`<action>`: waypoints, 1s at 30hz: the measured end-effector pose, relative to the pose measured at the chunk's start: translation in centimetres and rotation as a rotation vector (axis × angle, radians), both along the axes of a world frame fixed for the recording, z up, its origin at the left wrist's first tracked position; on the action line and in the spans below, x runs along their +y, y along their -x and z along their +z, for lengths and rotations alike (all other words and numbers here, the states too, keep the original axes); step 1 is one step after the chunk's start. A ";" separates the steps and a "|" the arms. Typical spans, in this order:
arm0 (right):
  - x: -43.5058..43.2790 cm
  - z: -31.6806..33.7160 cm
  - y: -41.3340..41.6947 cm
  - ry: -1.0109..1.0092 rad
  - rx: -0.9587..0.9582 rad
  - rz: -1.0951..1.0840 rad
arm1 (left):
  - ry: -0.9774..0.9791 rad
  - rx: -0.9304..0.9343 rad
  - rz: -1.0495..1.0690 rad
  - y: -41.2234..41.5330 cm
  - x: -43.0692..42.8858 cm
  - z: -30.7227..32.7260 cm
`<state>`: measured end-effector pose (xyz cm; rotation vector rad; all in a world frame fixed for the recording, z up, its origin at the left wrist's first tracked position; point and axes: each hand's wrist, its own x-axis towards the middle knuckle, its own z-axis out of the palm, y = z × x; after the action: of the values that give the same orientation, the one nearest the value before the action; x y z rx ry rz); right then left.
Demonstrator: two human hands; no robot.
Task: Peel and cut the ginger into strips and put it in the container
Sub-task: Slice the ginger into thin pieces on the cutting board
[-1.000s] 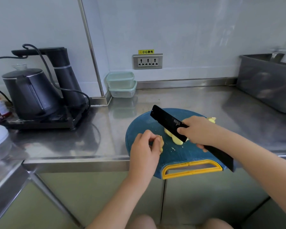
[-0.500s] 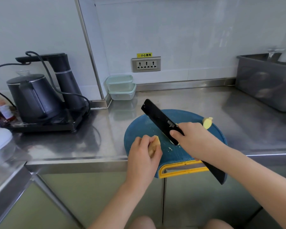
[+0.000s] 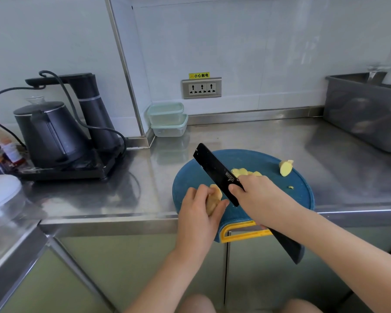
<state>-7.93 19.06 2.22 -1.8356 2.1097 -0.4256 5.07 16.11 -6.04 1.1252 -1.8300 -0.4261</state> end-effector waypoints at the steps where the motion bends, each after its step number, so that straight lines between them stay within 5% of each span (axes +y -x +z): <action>1: 0.0 -0.1 0.0 0.010 0.007 0.003 | -0.002 -0.007 0.002 0.0 0.0 0.1; 22: -0.4 -0.5 0.1 0.047 0.108 0.030 | 0.023 -0.025 0.009 0.2 -0.1 -0.2; 30: 0.0 -1.1 -0.5 0.105 0.295 0.029 | 0.052 -0.039 0.031 0.3 -0.1 -0.4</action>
<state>-7.39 19.06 1.08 -2.0971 2.2840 -0.2767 4.82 15.99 -6.39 1.1318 -1.8445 -0.3388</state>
